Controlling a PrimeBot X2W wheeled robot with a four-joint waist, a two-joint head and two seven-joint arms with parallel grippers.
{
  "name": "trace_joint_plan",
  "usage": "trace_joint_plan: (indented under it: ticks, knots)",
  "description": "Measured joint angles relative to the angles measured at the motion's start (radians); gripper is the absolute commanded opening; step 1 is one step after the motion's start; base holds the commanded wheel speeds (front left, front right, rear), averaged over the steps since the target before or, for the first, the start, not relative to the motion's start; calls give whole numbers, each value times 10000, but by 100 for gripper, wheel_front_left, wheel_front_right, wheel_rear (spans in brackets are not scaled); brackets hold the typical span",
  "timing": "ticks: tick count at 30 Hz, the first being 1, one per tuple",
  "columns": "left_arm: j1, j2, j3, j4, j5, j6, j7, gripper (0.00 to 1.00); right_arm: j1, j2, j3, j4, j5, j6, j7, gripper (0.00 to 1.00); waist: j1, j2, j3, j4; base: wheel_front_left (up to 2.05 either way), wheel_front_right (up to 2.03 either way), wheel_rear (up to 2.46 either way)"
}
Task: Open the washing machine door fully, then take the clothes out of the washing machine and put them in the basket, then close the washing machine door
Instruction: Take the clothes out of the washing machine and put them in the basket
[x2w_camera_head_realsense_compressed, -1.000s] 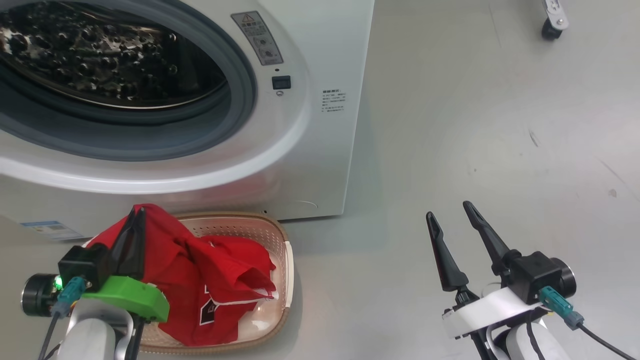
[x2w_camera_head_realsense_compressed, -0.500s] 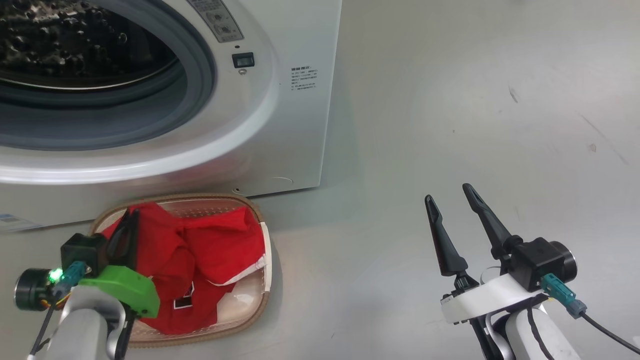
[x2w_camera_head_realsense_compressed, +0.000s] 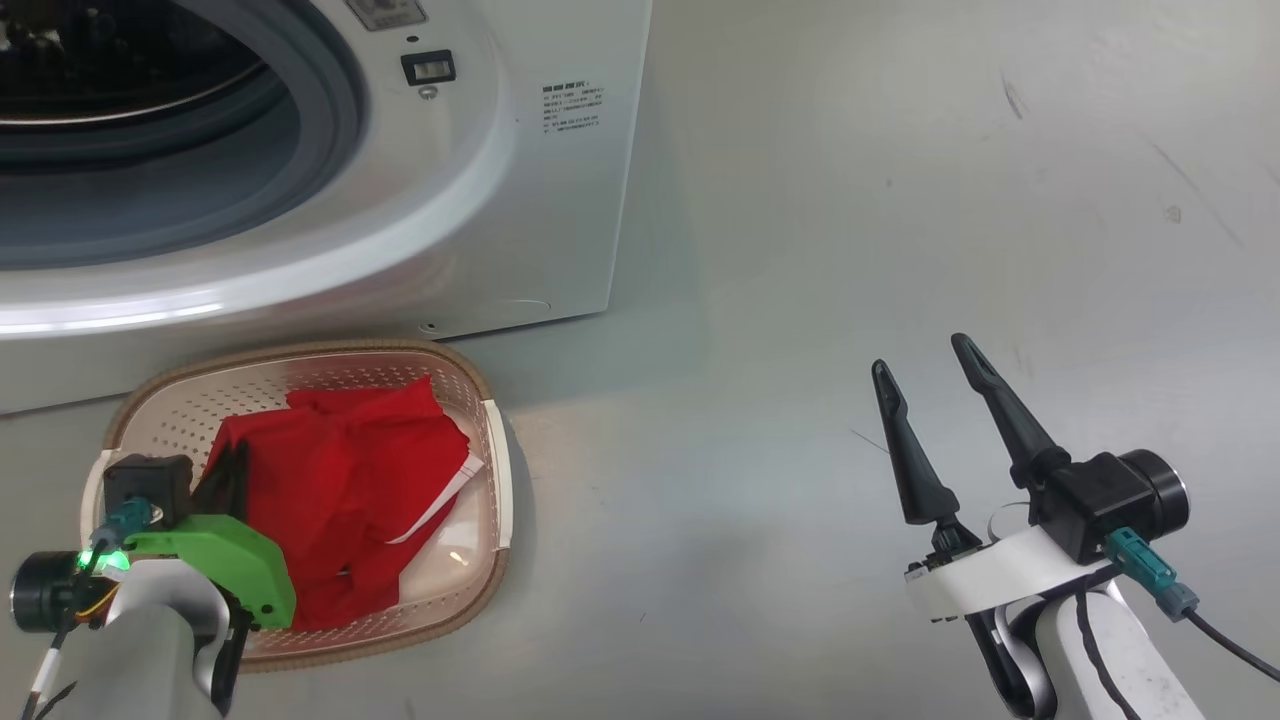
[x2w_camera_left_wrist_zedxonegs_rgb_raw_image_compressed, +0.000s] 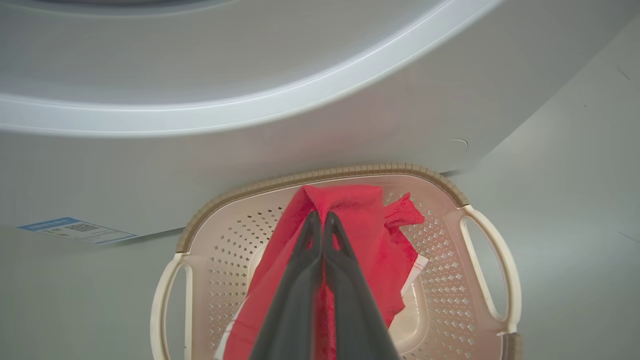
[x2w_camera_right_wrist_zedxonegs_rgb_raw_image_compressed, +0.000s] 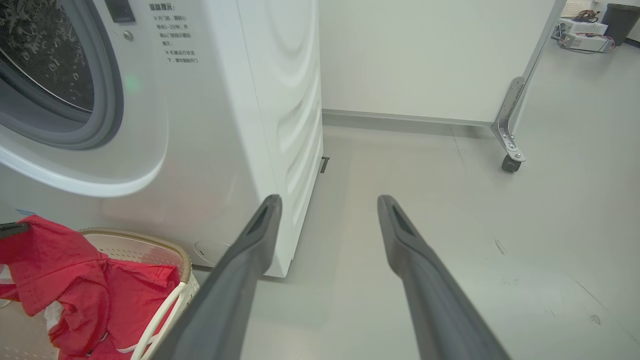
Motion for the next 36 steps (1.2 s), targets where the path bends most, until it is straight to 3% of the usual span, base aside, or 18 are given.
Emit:
trace_joint_plan:
  ticks: [26, 36]
  knots:
    - [-1570, -236, 1116, 2752, -1179, 347, 441, 0, -314, -105, -61, -380, -230, -176, 0, 100, 0, 0, 1307, -81, 0, 0, 0]
    - [-1909, -479, 1517, 3994, -1728, 671, 1465, 0, -344, -105, -31, -380, -234, -178, 0, 100, 0, 0, 1346, 12, 0, 0, 0]
